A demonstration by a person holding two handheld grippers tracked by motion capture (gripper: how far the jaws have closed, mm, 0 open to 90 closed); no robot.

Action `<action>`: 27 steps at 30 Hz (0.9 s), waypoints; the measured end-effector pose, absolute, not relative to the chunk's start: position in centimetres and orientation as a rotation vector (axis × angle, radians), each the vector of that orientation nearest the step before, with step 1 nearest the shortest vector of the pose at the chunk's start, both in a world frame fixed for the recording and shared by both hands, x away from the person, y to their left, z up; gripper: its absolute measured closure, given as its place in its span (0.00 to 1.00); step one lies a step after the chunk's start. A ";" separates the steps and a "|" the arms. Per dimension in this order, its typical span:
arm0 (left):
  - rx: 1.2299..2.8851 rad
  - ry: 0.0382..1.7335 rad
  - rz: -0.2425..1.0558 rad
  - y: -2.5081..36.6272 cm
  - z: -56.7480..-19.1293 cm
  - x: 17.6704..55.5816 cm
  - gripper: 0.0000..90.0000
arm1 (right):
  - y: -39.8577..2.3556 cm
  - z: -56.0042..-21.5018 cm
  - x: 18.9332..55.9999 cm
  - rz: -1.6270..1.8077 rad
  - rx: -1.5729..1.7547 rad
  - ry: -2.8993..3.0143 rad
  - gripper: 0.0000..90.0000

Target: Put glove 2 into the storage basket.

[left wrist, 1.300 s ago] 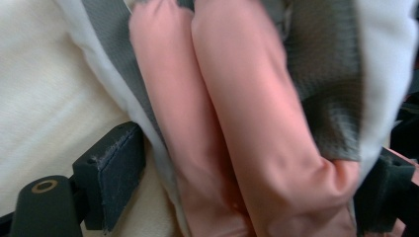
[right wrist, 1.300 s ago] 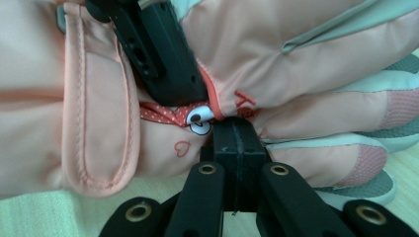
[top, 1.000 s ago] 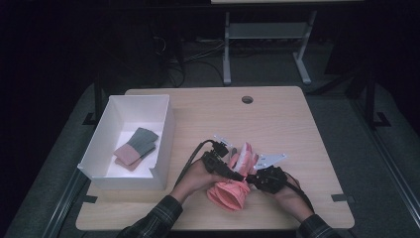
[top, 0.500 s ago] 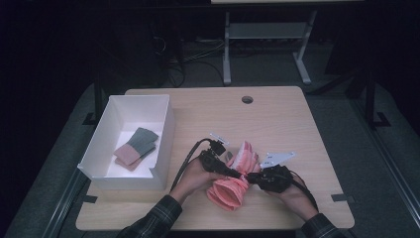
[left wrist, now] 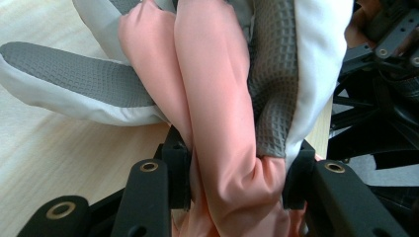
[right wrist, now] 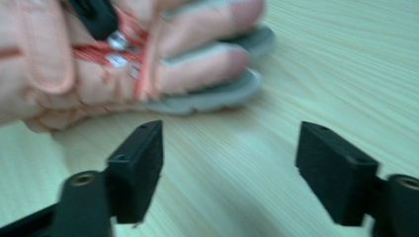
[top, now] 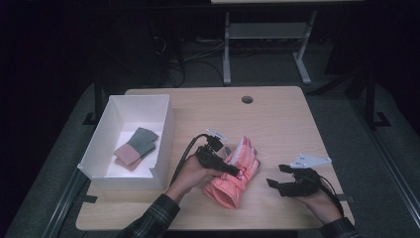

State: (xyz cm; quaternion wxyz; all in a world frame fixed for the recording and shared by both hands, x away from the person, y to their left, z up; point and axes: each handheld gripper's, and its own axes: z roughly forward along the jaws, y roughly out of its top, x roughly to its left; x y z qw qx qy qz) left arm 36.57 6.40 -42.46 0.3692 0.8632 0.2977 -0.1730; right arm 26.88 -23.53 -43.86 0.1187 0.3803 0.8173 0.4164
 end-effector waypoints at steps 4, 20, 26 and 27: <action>2.218 0.767 -0.423 6.5 -41.2 36.5 0.64 | -24.6 -44.6 26.4 1.172 1.167 2.337 0.15; 2.255 0.728 -0.342 7.5 -35.0 36.2 0.63 | -25.5 -45.7 26.1 1.134 1.184 2.318 0.15; 2.248 0.739 -0.302 9.0 -32.4 36.5 0.62 | -25.5 -45.8 26.1 1.134 1.181 2.324 0.15; 2.248 0.739 -0.294 9.2 -32.0 36.6 0.62 | -25.5 -45.9 26.2 1.134 1.182 2.325 0.15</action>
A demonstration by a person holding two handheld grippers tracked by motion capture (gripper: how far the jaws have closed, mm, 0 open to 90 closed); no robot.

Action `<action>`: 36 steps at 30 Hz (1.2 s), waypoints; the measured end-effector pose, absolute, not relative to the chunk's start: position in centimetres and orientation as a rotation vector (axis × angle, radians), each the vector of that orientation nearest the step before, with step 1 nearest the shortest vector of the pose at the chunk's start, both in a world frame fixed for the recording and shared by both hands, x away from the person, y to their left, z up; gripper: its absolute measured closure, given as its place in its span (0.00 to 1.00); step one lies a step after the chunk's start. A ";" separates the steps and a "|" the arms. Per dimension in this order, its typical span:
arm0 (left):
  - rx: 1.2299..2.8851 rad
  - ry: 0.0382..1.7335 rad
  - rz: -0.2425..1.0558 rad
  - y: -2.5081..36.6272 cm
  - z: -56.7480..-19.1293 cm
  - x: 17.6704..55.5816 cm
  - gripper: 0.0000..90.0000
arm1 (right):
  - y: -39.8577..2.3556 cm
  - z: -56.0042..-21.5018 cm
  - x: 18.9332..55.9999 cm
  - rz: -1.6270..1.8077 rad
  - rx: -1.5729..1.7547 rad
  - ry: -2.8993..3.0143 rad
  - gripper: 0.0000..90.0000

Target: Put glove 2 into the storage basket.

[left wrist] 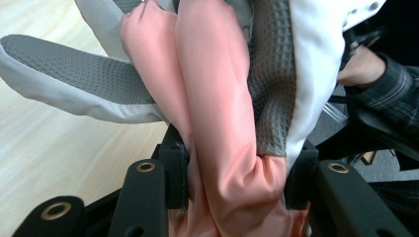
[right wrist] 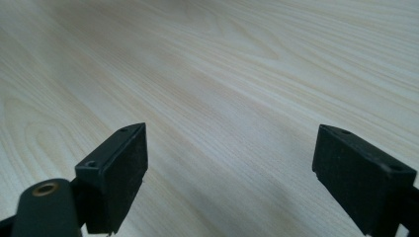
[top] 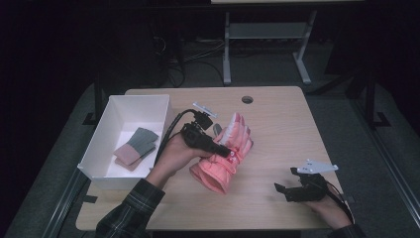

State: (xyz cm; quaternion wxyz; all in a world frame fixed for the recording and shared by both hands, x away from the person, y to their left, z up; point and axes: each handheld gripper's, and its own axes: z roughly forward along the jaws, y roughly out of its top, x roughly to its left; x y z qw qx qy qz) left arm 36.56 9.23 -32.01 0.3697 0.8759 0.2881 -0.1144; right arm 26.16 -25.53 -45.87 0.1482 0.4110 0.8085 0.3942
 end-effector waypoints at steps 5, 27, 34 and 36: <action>2.238 0.744 -0.259 10.6 -30.0 36.7 0.62 | -25.4 -45.9 26.2 1.130 1.181 2.336 0.15; 2.098 0.907 -0.129 20.2 -24.9 38.3 0.62 | -25.6 -46.3 26.3 1.123 1.209 2.334 0.10; 2.058 0.976 -0.091 23.3 -24.4 38.4 0.62 | -25.8 -46.3 26.3 1.121 1.185 2.351 0.10; 2.042 0.997 -0.079 24.3 -24.4 38.4 0.62 | -25.7 -46.3 26.5 1.127 1.186 2.354 0.10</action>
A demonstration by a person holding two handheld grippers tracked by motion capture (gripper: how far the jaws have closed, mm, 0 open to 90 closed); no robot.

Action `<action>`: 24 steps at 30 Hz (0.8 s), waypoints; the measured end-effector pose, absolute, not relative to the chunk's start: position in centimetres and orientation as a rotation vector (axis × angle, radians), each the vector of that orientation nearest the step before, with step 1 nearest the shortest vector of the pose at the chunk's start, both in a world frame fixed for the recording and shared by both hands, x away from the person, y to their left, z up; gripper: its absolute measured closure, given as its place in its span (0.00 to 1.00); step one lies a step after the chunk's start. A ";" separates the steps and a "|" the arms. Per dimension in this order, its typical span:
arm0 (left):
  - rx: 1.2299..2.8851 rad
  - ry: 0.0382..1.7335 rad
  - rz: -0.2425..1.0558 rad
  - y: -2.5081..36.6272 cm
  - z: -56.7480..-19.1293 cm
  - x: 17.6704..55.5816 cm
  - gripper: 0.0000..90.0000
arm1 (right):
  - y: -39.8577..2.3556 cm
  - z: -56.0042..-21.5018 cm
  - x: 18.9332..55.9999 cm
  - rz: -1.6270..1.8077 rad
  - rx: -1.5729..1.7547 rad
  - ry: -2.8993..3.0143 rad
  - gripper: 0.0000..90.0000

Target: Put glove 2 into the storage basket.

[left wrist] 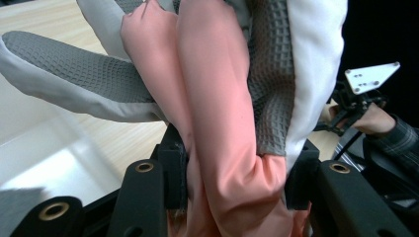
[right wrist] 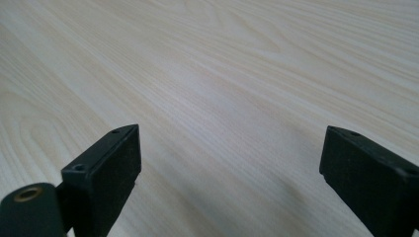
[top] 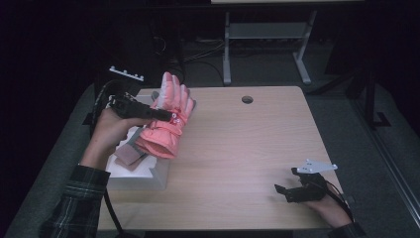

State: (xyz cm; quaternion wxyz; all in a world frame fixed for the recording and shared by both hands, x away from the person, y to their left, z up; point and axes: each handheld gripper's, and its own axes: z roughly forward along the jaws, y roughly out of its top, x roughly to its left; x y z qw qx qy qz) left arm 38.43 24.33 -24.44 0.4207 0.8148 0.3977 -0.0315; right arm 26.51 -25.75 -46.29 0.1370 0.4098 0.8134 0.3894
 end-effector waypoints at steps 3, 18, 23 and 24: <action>2.015 1.040 -0.054 26.1 -24.5 38.5 0.62 | -25.4 -46.3 27.0 1.136 1.175 2.363 0.10; 1.976 1.212 0.005 31.8 -28.0 39.8 0.62 | -24.9 -46.4 27.2 1.133 1.155 2.389 0.10; 2.001 1.256 -0.001 32.4 -30.1 40.4 0.62 | -25.0 -46.5 27.1 1.132 1.156 2.386 0.10; 2.012 1.265 0.004 32.4 -30.6 40.6 0.62 | -25.0 -46.5 27.1 1.133 1.154 2.385 0.10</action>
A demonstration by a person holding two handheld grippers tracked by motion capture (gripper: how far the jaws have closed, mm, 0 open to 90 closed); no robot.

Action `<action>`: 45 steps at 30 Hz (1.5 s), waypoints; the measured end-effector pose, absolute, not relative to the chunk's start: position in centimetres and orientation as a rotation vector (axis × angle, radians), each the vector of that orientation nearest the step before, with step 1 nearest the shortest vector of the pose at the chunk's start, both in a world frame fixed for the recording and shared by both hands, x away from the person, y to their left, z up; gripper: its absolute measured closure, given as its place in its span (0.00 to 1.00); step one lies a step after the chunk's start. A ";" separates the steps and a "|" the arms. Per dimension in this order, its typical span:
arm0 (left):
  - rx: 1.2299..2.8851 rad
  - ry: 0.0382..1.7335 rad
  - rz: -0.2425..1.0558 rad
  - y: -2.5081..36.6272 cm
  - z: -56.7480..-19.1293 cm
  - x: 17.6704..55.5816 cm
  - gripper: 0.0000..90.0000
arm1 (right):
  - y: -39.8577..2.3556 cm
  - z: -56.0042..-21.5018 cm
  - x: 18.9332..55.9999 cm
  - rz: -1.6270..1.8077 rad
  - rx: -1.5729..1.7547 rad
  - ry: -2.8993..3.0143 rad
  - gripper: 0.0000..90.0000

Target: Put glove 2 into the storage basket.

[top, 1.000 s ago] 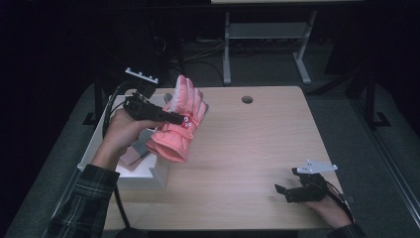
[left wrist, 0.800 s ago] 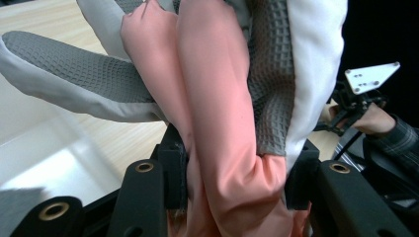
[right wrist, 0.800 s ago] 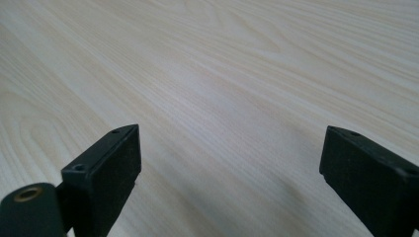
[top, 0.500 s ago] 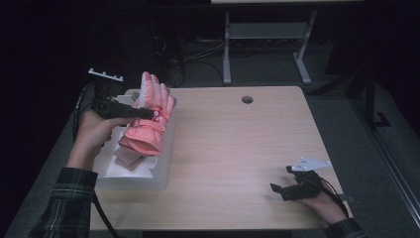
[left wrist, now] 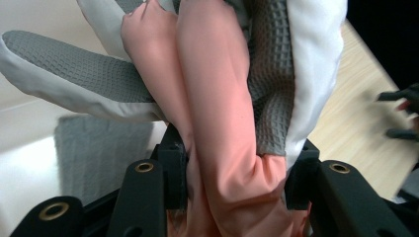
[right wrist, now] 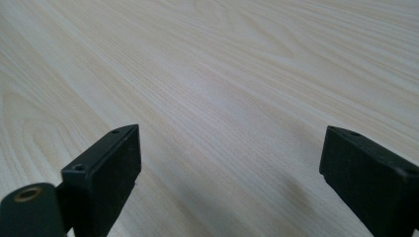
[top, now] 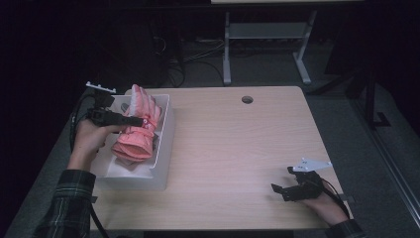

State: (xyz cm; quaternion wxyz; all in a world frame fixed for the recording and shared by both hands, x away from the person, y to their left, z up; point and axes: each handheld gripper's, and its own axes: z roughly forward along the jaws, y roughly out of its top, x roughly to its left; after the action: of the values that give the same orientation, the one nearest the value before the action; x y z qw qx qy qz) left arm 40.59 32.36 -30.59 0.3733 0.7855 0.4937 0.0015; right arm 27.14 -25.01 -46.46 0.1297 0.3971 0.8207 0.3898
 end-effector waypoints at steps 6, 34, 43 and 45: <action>2.027 1.307 -0.018 32.6 -33.0 41.5 0.61 | -25.2 -46.5 27.0 1.129 1.164 2.387 0.10; 2.064 1.356 -0.100 31.1 -40.2 43.0 0.28 | -25.5 -46.4 26.7 1.142 1.163 2.379 0.10; 2.031 1.363 0.017 31.7 -38.1 42.2 0.15 | -25.4 -46.3 26.6 1.141 1.169 2.386 0.10; 2.022 1.359 0.039 31.8 -37.2 42.1 0.15 | -25.4 -46.3 26.5 1.142 1.168 2.386 0.10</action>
State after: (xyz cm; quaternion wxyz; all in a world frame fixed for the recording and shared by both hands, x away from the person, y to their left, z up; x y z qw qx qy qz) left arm 42.12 31.82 -37.22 0.3452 0.7788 0.5236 0.0151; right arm 26.54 -25.41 -46.29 0.1246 0.4008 0.8187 0.3919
